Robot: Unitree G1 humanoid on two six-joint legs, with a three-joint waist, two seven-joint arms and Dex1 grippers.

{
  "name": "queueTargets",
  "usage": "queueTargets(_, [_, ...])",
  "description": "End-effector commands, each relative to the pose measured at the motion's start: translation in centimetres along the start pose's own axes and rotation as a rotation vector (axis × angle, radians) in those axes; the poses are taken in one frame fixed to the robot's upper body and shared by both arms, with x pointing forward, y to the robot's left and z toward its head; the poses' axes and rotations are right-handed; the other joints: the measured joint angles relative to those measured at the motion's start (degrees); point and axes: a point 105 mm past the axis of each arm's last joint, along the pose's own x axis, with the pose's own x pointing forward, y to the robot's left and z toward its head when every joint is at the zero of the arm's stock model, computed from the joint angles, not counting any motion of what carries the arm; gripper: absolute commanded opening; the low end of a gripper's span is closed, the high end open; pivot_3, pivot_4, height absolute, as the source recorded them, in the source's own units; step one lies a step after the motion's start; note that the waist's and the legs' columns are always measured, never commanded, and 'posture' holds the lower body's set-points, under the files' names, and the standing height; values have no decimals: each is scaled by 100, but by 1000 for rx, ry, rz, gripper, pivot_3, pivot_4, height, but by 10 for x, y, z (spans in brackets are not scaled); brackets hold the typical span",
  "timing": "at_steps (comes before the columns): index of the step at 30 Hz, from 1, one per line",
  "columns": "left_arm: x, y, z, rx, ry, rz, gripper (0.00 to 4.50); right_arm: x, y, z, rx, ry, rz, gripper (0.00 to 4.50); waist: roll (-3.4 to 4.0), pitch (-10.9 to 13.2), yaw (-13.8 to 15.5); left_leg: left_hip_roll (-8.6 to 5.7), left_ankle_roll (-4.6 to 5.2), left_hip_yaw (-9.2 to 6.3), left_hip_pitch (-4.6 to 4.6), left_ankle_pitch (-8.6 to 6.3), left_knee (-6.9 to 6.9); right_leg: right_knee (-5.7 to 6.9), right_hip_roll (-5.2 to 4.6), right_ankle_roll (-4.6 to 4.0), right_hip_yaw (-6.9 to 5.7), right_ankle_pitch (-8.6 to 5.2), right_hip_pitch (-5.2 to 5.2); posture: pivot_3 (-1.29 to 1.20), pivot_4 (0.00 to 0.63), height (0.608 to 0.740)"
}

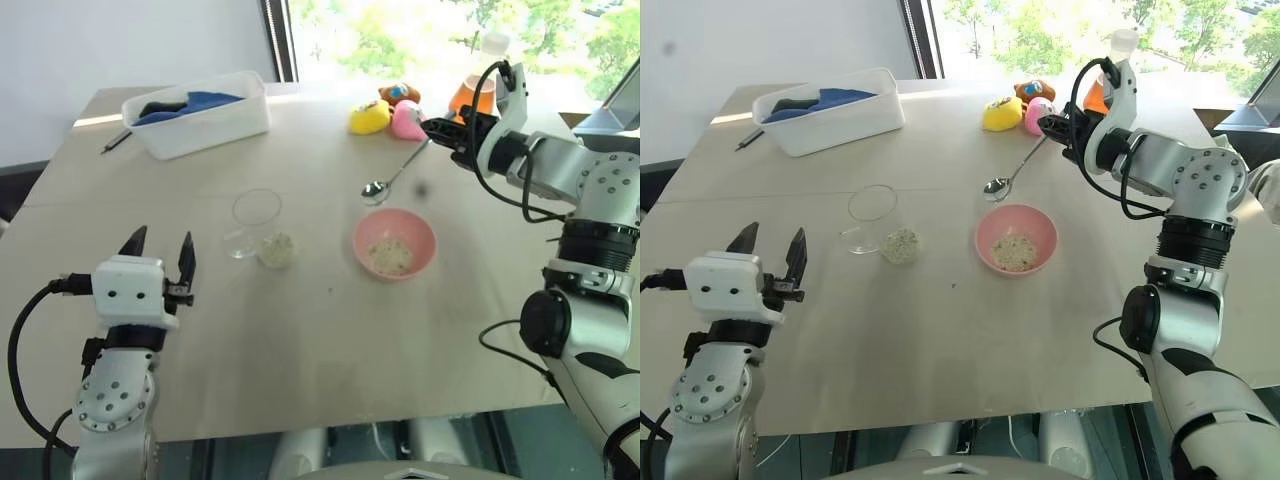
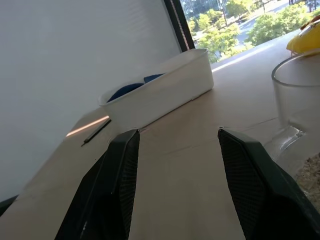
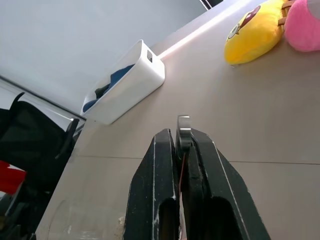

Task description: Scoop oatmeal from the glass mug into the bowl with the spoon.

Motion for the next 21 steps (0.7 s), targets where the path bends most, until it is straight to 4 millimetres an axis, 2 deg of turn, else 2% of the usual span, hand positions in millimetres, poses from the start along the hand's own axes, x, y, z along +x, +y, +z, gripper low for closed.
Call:
queueTargets(1, [3, -9, 9, 10, -71, -96, 2578, -5, 19, 18, -54, -68, 54, 0, 0, 0, -7, 0, 0, 0, 0, 0, 0, -1, 1, 0, 0, 0, 0, 0, 150, 740])
queueTargets(11, [0, -9, -15, 7, -24, -158, 2578, -10, 19, 19, -89, -84, 42, 0, 3, 1, -21, 1, 0, 2, 0, 0, -2, -4, 2, 0, 1, 0, -1, 0, 150, 740])
queueTargets(21, [17, -20, -27, 26, -28, -308, 2578, -9, 19, 22, -102, -97, 30, 0, 4, 1, -26, -6, 0, 3, 1, 0, -2, -2, 3, 0, 1, 0, 0, 0, 150, 740])
